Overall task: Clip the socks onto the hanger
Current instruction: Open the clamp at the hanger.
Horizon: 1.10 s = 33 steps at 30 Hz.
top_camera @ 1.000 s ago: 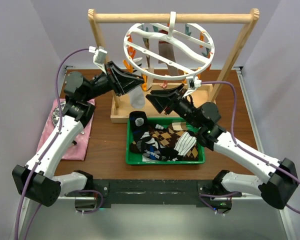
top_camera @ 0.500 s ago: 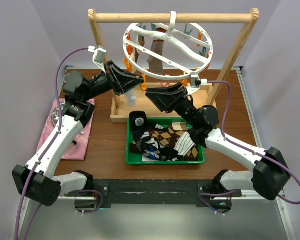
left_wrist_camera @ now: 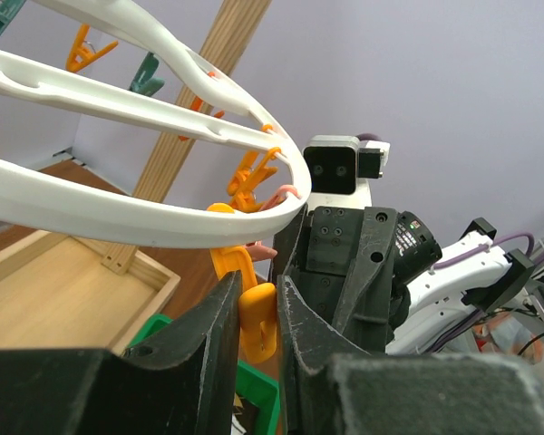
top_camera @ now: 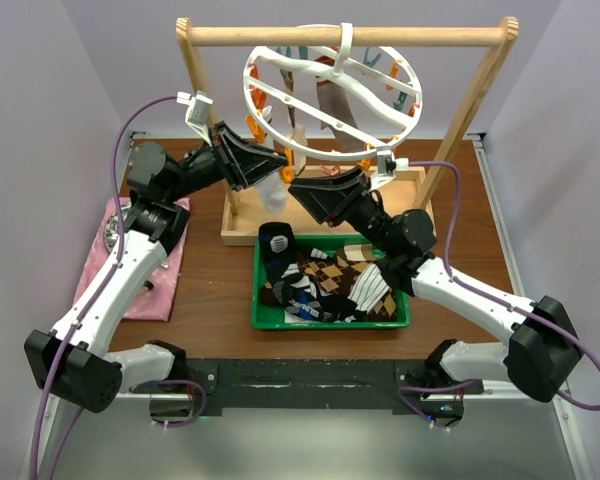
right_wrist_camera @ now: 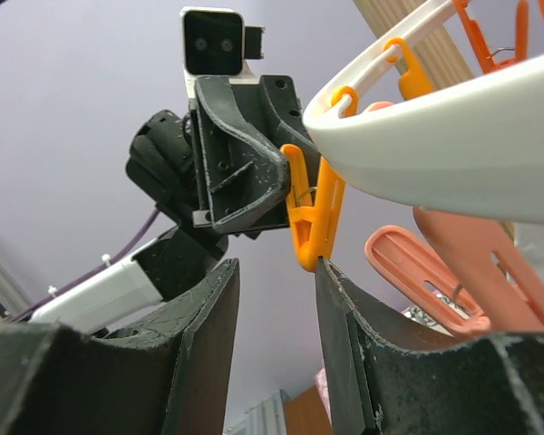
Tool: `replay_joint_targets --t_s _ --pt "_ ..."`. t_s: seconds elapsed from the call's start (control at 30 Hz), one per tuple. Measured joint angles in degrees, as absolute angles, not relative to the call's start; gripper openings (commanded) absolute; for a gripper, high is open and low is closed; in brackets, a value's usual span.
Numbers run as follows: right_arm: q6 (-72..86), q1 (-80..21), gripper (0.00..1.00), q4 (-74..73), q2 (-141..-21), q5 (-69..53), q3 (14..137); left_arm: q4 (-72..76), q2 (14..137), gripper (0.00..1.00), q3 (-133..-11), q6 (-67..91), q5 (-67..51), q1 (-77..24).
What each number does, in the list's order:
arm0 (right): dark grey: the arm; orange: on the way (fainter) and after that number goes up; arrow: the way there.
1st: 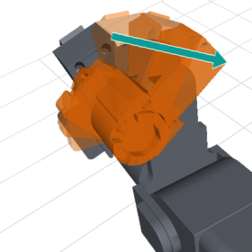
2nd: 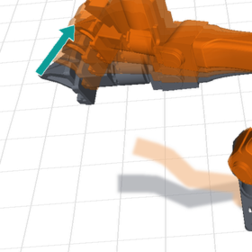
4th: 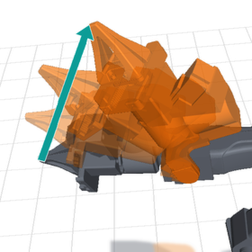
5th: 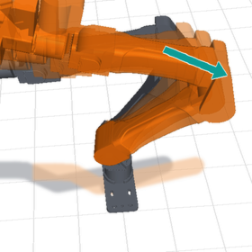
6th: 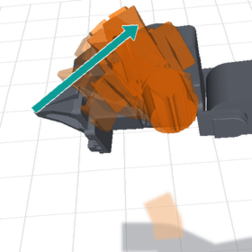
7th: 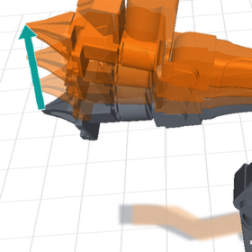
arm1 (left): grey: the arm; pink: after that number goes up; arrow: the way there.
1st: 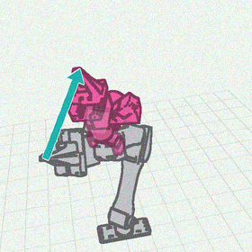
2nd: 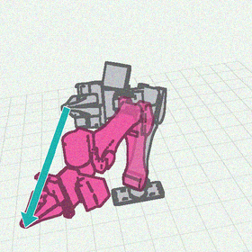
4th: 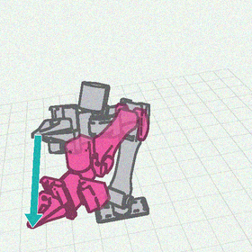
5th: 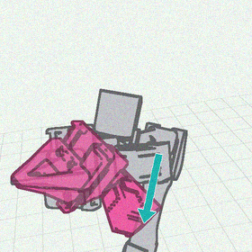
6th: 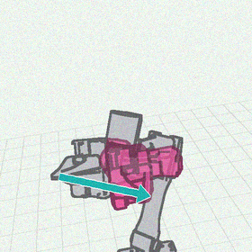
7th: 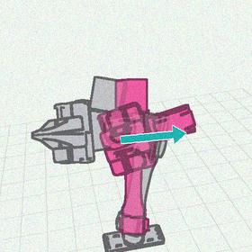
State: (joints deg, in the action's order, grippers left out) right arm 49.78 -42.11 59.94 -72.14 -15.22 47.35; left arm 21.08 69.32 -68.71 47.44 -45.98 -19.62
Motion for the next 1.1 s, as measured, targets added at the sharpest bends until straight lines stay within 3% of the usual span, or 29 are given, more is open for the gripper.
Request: replay_joint_targets --t_s 0.37,0.6,0.8,0.9,1.03,1.1 --pt "44.5 -44.5 0.39 55.9 -72.0 -9.9 47.7 19.0 68.9 0.22 -68.7 49.2 -44.9 -20.4" --pt "43.4 -45.4 0.31 55.9 -73.1 -7.9 49.8 19.1 68.8 0.22 -68.7 50.1 -44.2 -21.1" --pt "42.4 -45.6 0.13 55.2 -73.8 -7.1 51.2 19.3 68.3 0.25 -68.7 50.2 -43.6 -21.1" --pt "41.4 -45.8 0.0 54.3 -73.5 -6.9 51.4 19.3 68.2 0.36 -68.7 50.1 -43.4 -21.0" --pt "39.5 -45.8 0.0 51.7 -72.8 -6.0 51.6 19.1 67.9 0.78 -68.7 49.2 -43.5 -21.1" --pt "38.3 -45.8 0.0 49.7 -72.7 -5.7 52.3 17.9 67.6 0.83 -68.9 47.5 -43.2 -21.1"
